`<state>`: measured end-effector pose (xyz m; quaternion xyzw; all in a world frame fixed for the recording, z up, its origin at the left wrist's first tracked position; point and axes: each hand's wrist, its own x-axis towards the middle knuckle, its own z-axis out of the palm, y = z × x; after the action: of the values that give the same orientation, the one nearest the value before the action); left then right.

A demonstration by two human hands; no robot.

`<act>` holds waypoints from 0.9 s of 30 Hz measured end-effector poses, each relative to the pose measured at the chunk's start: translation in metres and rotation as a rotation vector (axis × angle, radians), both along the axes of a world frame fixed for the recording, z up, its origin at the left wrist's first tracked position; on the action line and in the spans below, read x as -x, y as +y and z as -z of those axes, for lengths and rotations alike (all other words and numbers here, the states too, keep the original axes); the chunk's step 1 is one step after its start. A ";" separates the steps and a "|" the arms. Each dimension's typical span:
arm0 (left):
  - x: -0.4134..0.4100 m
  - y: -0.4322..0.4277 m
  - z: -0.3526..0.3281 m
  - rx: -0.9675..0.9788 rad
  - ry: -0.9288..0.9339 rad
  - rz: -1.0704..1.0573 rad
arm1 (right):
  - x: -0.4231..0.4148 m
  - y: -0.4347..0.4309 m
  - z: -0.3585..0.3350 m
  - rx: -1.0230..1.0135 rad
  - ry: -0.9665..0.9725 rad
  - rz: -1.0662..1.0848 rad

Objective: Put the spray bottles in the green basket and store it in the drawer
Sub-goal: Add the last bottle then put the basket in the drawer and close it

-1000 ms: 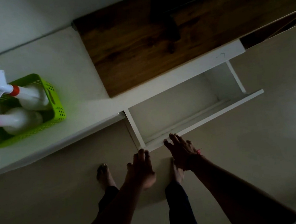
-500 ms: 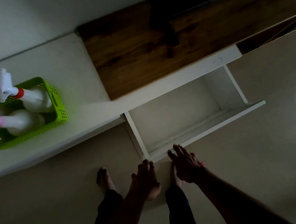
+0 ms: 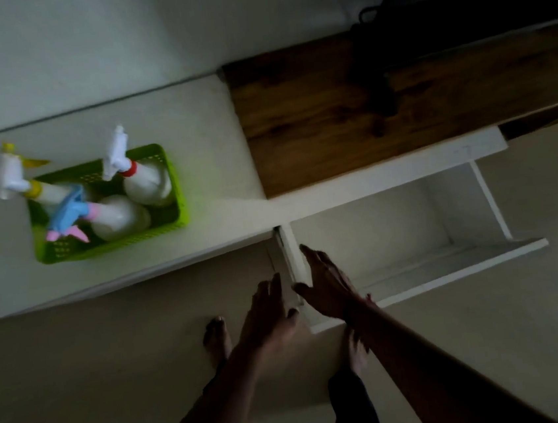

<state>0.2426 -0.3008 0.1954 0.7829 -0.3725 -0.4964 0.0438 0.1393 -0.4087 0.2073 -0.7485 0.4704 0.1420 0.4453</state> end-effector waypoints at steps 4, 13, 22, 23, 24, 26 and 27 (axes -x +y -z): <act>-0.074 0.015 -0.012 0.122 -0.167 -0.217 | -0.086 -0.012 -0.021 -0.040 -0.106 0.070; -0.223 0.075 -0.036 0.431 -0.536 -0.507 | -0.224 -0.017 -0.037 -0.127 -0.148 0.217; -0.352 0.085 -0.030 0.241 -0.625 -0.716 | -0.278 -0.018 -0.004 -0.045 -0.030 0.175; -0.362 0.084 -0.027 0.189 -0.546 -0.735 | -0.279 -0.018 0.001 -0.036 -0.013 0.167; -0.370 0.083 -0.024 0.142 -0.466 -0.734 | -0.280 -0.016 0.004 -0.027 0.006 0.152; -0.381 0.082 -0.022 0.080 -0.334 -0.708 | -0.282 -0.013 0.007 -0.002 0.023 0.131; -0.384 0.081 -0.022 0.065 -0.286 -0.716 | -0.282 -0.011 0.008 0.008 0.022 0.129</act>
<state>0.6269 -0.2201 0.2175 0.9228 -0.0937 -0.3237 0.1866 0.4209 -0.4202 0.1995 -0.7168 0.5232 0.1193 0.4451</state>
